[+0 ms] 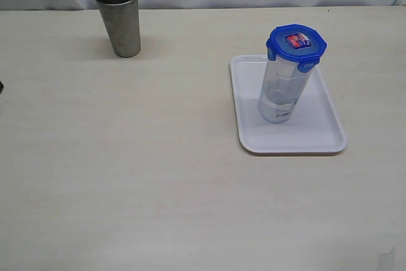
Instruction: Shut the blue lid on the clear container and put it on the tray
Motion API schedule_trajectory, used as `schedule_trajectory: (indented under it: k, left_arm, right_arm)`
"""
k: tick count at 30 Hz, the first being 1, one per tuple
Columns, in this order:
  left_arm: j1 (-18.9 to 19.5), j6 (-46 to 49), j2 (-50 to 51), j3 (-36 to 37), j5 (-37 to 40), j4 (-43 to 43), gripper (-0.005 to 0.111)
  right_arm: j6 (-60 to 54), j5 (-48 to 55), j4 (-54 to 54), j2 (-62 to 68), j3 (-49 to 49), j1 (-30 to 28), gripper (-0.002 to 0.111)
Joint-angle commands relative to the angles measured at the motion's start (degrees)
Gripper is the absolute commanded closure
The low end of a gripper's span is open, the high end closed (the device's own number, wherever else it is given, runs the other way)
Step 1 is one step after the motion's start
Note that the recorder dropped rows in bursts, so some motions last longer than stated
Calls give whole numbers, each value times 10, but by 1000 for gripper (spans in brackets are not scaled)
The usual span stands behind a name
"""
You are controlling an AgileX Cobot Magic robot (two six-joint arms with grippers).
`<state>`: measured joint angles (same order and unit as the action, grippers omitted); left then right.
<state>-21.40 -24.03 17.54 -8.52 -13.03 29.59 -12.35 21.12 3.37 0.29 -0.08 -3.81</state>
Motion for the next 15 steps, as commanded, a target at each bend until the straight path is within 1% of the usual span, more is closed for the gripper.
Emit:
schedule_trajectory:
  k: [1, 3, 5, 6, 9, 12, 14, 15]
  left_arm:
    - [1, 224, -1, 56, -83, -140, 2]
    - [1, 290, -1, 80, -120, -215, 2]
    - [1, 329, -1, 85, -147, -250, 2]
    - [2, 336, -1, 85, -142, -258, 2]
    - [32, 330, -15, 85, -104, -258, 2]
    - [62, 311, -67, 85, -51, -258, 2]
    - [74, 304, -109, 85, -10, -258, 2]
    - [74, 300, -123, 85, 8, -258, 2]
  right_arm:
    - [-1, -1, 5, -3, 1, -3, 104]
    - [-1, -1, 5, -3, 1, -3, 104]
    - [-1, -1, 5, -3, 1, -3, 104]
    - [-1, -1, 5, -3, 1, -3, 104]
    - [-1, -1, 5, -3, 1, -3, 104]
    - [-1, -1, 5, -3, 1, -3, 104]
    - [-1, -1, 5, -3, 1, -3, 104]
    - [-1, -1, 5, -3, 1, -3, 104]
